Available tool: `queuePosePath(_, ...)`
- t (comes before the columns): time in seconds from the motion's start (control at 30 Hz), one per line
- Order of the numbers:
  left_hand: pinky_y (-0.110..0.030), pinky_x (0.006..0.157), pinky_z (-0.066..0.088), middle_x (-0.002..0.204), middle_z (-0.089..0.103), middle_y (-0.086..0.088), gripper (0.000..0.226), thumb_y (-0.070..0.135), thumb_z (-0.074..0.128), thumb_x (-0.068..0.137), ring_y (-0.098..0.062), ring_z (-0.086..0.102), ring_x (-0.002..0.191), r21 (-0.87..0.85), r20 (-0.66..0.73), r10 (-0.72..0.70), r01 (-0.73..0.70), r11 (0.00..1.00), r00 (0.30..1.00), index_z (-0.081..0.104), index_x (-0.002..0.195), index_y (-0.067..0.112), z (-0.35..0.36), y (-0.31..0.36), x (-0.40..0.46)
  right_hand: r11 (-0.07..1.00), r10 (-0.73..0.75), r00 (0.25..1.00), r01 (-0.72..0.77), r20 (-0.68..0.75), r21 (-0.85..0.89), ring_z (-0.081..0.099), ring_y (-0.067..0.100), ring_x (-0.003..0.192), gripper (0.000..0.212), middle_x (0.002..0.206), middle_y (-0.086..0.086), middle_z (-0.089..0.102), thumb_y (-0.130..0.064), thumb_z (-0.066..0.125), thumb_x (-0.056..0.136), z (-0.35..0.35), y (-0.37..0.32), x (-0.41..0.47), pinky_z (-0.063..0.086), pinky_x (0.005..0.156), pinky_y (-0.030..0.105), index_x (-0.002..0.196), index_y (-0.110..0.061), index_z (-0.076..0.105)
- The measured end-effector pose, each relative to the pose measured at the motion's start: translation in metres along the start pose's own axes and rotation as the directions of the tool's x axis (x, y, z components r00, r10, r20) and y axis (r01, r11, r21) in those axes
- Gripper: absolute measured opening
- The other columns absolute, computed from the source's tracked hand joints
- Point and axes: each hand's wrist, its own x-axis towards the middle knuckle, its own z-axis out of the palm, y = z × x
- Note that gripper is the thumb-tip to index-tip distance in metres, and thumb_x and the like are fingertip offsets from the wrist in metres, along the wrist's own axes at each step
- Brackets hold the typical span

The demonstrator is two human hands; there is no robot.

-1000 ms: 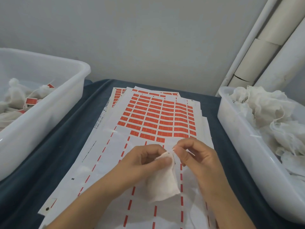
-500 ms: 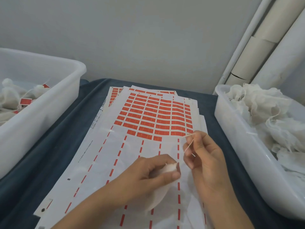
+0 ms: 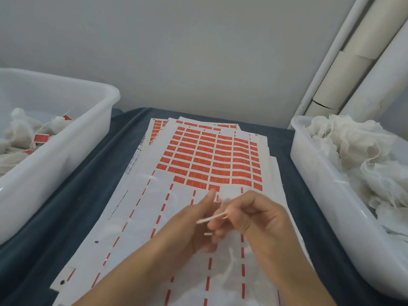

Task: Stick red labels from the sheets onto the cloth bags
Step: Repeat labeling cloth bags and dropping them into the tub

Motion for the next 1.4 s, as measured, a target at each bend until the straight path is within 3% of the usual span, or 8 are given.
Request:
queuePosePath(0.13,-0.023,0.049,0.048,0.080,0.066,-0.004,0.035,0.038,0.059,0.081,-0.011,0.053,0.049,-0.412,-0.018,0.008,-0.015,0.911,1.000,0.073,0.098,0.010,-0.019,0.006,-0.003,0.997,0.077,0.994,-0.075,0.072,-0.027,0.071,0.017,0.073,0.008,0.079,0.001,0.074,-0.018,0.062,0.080,0.005,0.005,0.000,0.055,0.067,0.019,0.080,-0.016,0.070)
queuePosePath(0.27,-0.014,0.034,0.035,0.066,0.058,-0.003,0.017,0.021,0.063,0.075,-0.007,0.040,0.040,-0.639,-0.020,0.043,-0.046,0.768,0.999,0.071,0.081,0.007,-0.026,0.012,-0.005,0.995,0.100,0.992,-0.102,-0.083,-0.021,0.069,0.013,0.073,0.012,0.079,-0.004,0.072,-0.030,0.059,0.077,0.002,0.010,0.004,0.052,0.066,0.015,0.082,-0.022,0.067)
queuePosePath(0.43,-0.014,0.038,0.032,0.063,0.048,-0.001,0.022,0.031,0.053,0.080,-0.008,0.038,0.045,-0.372,0.048,0.026,-0.007,0.928,0.999,0.064,0.070,0.015,-0.022,0.013,-0.007,0.959,0.244,0.937,-0.194,-0.249,0.208,0.067,0.012,0.078,0.019,0.084,-0.004,0.071,-0.041,0.053,0.075,0.000,0.021,0.006,0.053,0.071,0.020,0.077,-0.034,0.070)
queuePosePath(0.67,-0.014,0.039,0.027,0.058,0.046,0.005,0.036,0.043,0.043,0.087,-0.007,0.035,0.041,0.072,0.158,-0.151,0.141,0.987,0.976,0.057,0.062,0.021,-0.016,0.018,-0.010,0.978,0.046,0.957,-0.101,-0.288,-0.181,0.057,-0.010,0.099,0.019,0.102,-0.031,0.063,-0.045,0.045,0.083,0.014,0.030,-0.001,0.043,0.073,0.000,0.091,-0.031,0.055)
queuePosePath(0.83,-0.015,0.040,0.030,0.048,0.045,0.007,0.040,0.037,0.039,0.094,-0.006,0.036,0.037,0.296,-0.032,-0.238,0.236,0.925,0.971,0.053,0.061,0.019,-0.012,0.019,-0.005,0.936,0.056,0.972,-0.131,-0.227,-0.328,0.061,-0.004,0.094,0.021,0.096,-0.028,0.063,-0.044,0.041,0.082,0.014,0.037,0.000,0.049,0.074,0.008,0.092,-0.028,0.049)
queuePosePath(0.97,-0.012,0.046,0.037,0.055,0.053,0.010,0.019,0.037,0.057,0.087,-0.001,0.045,0.043,0.465,-0.126,-0.020,0.077,0.882,0.992,0.061,0.088,0.018,-0.007,0.015,-0.005,0.904,0.033,0.923,-0.191,-0.382,-0.383,0.056,-0.010,0.093,0.021,0.094,-0.032,0.057,-0.046,0.042,0.079,0.009,0.039,0.003,0.046,0.070,0.003,0.090,-0.030,0.049)
queuePosePath(1.1,-0.007,0.053,0.040,0.071,0.057,0.014,0.009,0.033,0.055,0.087,0.007,0.052,0.058,0.672,-0.124,0.284,-0.130,0.729,0.951,0.058,0.087,0.024,-0.002,0.009,-0.007,0.925,0.093,0.900,-0.237,-0.427,-0.296,0.058,-0.010,0.089,0.022,0.087,-0.032,0.061,-0.048,0.048,0.074,0.004,0.036,0.006,0.049,0.070,0.008,0.088,-0.031,0.053)
queuePosePath(1.4,-0.009,0.050,0.040,0.053,0.055,0.014,0.031,0.044,0.051,0.075,0.000,0.049,0.046,0.535,-0.077,0.298,-0.213,0.818,0.951,0.062,0.081,0.015,-0.006,0.009,-0.007,0.935,0.332,0.910,-0.353,-0.248,-0.045,0.064,-0.004,0.082,0.027,0.082,-0.019,0.070,-0.041,0.060,0.064,-0.008,0.027,0.008,0.049,0.059,0.008,0.085,-0.027,0.069)
